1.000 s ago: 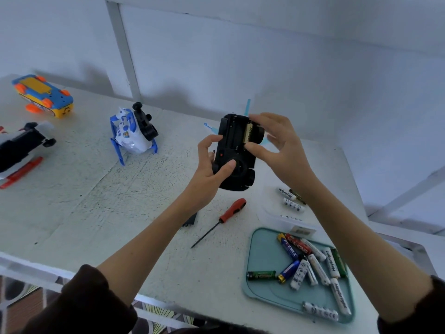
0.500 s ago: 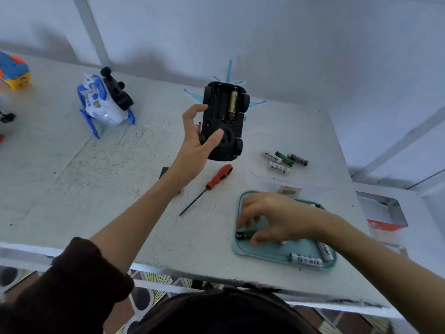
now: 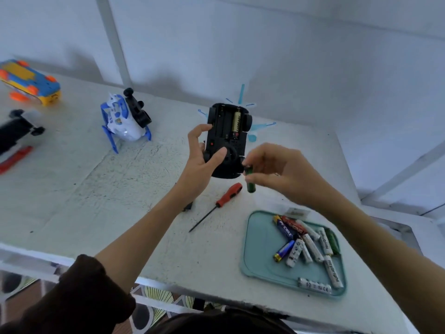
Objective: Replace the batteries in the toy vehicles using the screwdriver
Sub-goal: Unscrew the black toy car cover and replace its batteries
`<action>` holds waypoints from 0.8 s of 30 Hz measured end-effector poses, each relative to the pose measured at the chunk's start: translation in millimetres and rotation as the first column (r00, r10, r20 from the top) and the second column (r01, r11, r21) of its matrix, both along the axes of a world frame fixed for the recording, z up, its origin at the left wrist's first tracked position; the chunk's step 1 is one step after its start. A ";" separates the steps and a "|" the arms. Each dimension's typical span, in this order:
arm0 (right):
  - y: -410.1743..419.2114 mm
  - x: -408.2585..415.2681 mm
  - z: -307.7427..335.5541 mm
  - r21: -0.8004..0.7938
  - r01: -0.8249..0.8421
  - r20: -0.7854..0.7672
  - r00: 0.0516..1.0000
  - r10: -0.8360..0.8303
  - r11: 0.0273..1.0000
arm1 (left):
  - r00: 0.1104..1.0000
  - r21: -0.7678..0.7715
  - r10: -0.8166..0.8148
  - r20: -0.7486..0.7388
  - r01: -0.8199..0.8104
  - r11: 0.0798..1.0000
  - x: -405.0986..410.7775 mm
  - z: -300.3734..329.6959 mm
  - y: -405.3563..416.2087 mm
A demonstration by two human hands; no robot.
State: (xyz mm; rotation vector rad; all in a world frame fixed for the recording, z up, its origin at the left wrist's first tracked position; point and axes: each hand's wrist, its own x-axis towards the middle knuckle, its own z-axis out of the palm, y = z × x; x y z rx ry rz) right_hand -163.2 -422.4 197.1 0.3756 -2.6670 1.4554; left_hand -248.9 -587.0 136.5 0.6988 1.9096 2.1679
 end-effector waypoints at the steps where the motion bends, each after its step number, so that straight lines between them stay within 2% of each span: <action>1: -0.4 -10.5 9.8 -0.068 0.056 -0.049 0.997 -0.059 0.996 | 1.000 0.014 0.002 0.005 -0.002 1.000 0.6 1.1 0.3; 3: -2.5 -32.8 23.2 -0.113 0.149 -0.149 0.975 -0.165 0.982 | 1.000 0.034 0.005 0.024 -0.006 0.999 2.4 2.6 1.7; 6: -10.1 -61.8 26.7 -0.099 0.275 -0.265 0.919 -0.292 0.956 | 0.999 0.030 0.008 0.036 -0.009 0.999 6.0 3.5 3.5; 10: -18.8 -79.2 17.3 0.011 0.373 -0.424 0.842 -0.334 0.928 | 0.999 0.028 0.015 0.034 -0.016 0.999 8.5 6.9 5.3; 16: -12.9 -92.1 3.1 0.087 0.449 -0.513 0.785 -0.347 0.889 | 0.997 0.076 0.062 0.054 -0.066 0.995 11.3 8.6 9.2; 24: -4.5 -89.3 -6.3 0.142 0.373 -0.491 0.831 -0.261 0.917 | 0.997 0.107 0.054 0.060 -0.061 0.992 13.8 11.9 11.8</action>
